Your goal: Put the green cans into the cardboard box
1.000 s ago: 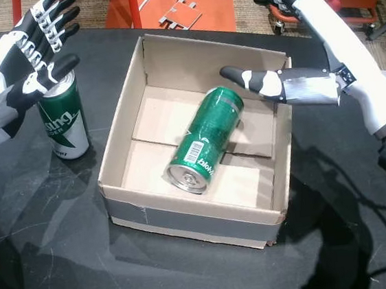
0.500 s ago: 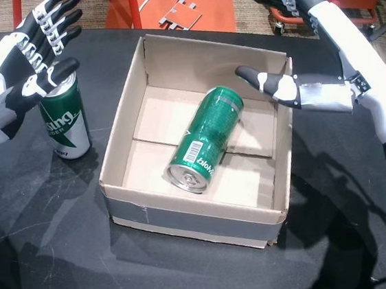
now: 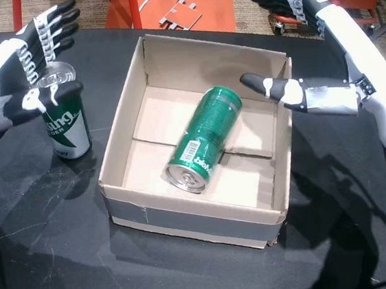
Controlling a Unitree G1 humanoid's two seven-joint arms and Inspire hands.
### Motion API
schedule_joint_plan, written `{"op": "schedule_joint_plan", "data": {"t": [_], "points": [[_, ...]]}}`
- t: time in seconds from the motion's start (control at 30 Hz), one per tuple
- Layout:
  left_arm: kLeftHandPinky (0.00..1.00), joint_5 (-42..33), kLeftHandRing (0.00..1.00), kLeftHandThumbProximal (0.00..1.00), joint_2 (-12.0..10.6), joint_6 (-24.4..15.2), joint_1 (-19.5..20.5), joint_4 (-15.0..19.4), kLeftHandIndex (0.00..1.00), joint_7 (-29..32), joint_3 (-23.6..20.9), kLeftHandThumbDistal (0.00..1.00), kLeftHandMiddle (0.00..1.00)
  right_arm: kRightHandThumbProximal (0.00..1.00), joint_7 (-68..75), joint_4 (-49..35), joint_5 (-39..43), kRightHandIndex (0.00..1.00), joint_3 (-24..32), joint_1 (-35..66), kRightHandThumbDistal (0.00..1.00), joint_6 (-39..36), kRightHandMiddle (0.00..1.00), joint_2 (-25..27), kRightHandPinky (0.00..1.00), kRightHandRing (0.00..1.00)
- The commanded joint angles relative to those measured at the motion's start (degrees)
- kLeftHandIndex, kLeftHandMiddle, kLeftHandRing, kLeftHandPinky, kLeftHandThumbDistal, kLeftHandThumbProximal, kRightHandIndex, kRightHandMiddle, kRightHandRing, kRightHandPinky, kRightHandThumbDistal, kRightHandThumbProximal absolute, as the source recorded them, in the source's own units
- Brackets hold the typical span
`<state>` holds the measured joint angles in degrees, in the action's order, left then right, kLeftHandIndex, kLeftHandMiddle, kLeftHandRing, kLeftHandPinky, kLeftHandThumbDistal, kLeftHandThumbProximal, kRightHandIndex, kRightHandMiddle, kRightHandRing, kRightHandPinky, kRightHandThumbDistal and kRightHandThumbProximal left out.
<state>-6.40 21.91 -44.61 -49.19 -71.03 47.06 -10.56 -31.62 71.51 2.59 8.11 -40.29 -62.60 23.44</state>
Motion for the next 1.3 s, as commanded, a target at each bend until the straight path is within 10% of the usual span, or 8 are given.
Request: {"op": "schedule_joint_plan", "data": {"t": [0.0, 0.83, 1.27], "points": [[1.0, 1.8, 1.0, 0.28, 1.6, -2.1, -1.4, 0.1, 1.0, -1.2, 0.9, 1.0, 1.0, 0.68, -0.1, 0.5, 0.2, 0.88, 0.5, -0.2, 1.0, 0.9, 0.8, -0.5, 0.9, 0.79], [1.0, -1.3, 1.0, 0.27, -0.5, 0.1, -1.7, -0.7, 1.0, 0.0, -3.0, 1.0, 1.0, 0.66, -3.3, 0.3, 1.3, 0.93, 2.4, 0.1, 1.0, 2.1, 0.78, -1.7, 0.89, 0.72], [1.0, -1.7, 1.0, 0.3, -5.4, 0.1, 0.0, -2.1, 1.0, 0.5, -4.4, 0.98, 1.0, 0.65, -5.8, -0.1, 2.8, 0.92, 3.5, 0.9, 1.0, 0.8, 0.77, -1.1, 0.9, 0.72]]}}
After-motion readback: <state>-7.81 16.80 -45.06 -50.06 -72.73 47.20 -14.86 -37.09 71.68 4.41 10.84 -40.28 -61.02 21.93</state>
